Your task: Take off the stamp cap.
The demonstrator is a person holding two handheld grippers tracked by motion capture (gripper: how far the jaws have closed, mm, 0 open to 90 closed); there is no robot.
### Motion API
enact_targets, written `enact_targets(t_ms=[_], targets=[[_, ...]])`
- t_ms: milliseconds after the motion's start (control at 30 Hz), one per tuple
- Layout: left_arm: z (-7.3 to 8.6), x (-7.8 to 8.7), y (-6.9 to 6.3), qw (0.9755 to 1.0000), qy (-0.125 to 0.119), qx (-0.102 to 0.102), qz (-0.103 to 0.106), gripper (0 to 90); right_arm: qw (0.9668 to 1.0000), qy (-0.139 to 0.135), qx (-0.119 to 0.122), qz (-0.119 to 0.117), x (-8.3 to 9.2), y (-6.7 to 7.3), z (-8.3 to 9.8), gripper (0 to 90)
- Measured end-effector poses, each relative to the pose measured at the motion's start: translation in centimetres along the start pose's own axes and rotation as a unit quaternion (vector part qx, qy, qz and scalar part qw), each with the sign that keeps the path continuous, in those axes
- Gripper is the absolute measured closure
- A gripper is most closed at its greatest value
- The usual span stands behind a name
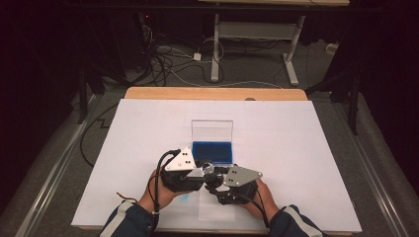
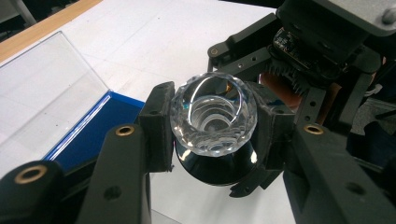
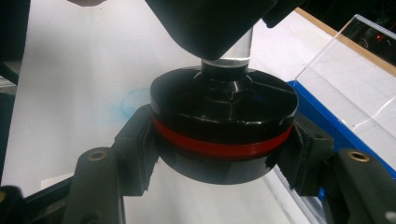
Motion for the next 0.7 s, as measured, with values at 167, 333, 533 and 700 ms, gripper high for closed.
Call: enact_targets(t_ms=[167,333,533,700], targets=[[-0.01,0.01,-0.08,1.0,0.0,0.001,0.001,54.3,1.0,0.002,0.002,0.003,0.19,-0.06,0.0,38.2],[0.02,0.04,-0.14,1.0,0.001,-0.003,0.004,54.4,0.9999,0.006,0.009,0.004,0.29,-0.05,0.03,38.5],[-0.15,0.14,-0.31,1.0,-0.005,-0.005,0.004,54.4,0.9999,0.007,0.012,0.002,0.52,0.03,-0.14,38.6],[-0.65,0.66,-0.2,0.9998,-0.02,-0.003,0.002,54.3,0.9998,0.016,0.009,0.0,0.53,-0.08,0.22,38.8]])
Point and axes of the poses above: each handheld gripper's, and its own axes: x roughly backward along the jaws, z roughly out of its underside, y roughly to its left, the point moved 10 cm from there along -x, roughly forward along the jaws, and after that the axes turned 7 degrees about -y, right-handed, at the moved point
